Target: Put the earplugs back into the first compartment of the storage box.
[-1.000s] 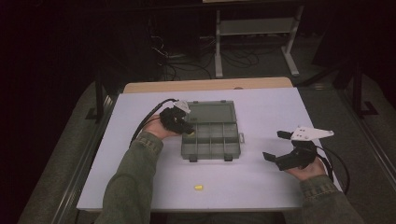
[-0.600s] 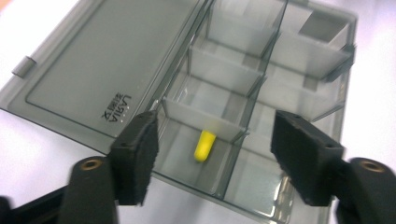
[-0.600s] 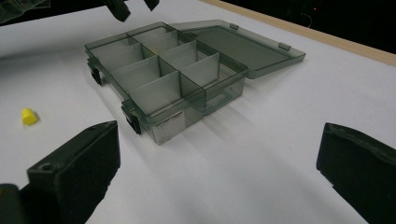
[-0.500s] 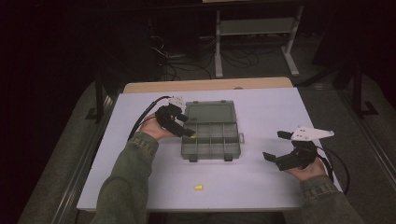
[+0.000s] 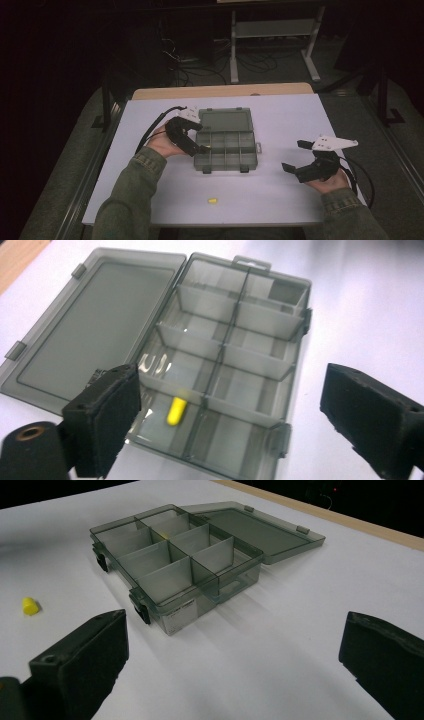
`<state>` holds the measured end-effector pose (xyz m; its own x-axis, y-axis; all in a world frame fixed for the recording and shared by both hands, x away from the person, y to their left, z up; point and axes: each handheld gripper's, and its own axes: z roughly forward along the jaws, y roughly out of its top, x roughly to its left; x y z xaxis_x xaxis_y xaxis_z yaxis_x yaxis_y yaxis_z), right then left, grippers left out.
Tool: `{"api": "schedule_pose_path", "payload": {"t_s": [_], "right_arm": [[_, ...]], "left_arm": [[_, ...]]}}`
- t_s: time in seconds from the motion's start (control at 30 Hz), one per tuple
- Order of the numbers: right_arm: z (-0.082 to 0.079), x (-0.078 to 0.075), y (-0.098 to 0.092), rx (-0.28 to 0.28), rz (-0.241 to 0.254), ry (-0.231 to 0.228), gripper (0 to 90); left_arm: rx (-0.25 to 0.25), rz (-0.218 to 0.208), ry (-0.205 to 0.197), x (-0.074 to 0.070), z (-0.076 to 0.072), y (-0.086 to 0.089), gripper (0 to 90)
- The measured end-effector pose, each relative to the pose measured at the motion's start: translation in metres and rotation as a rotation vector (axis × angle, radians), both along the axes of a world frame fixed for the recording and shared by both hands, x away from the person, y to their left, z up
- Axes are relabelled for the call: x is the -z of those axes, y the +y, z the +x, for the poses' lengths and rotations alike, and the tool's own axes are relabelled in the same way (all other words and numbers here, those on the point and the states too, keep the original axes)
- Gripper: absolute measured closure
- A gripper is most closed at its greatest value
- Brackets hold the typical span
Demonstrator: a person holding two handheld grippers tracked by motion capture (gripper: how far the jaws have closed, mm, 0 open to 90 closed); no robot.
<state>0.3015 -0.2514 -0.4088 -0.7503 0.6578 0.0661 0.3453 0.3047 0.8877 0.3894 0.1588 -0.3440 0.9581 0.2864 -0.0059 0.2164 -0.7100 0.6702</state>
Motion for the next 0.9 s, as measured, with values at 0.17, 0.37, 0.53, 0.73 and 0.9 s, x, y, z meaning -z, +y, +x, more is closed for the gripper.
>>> {"api": "schedule_pose_path", "payload": {"t_s": [0.17,0.37,0.53,0.73,0.9], "right_arm": [[0.0,0.0,0.0,0.001,-0.001,0.001,0.0],[0.0,0.001,0.0,0.003,-0.003,0.003,0.0],[0.0,0.001,0.001,0.002,-0.006,0.007,0.0],[0.0,0.001,0.001,0.002,-0.006,0.008,0.0],[0.0,0.001,0.001,0.002,-0.008,0.009,0.0]], "left_arm": [[-0.012,0.016,-0.009,0.004,-0.01,0.002,0.0],[-0.005,0.0,-0.012,0.012,-0.02,0.002,0.0],[0.001,0.004,-0.011,0.02,-0.028,0.002,0.0],[0.006,0.002,-0.009,0.03,-0.038,0.005,0.0],[0.013,0.008,-0.008,0.036,-0.049,0.005,0.0]]}}
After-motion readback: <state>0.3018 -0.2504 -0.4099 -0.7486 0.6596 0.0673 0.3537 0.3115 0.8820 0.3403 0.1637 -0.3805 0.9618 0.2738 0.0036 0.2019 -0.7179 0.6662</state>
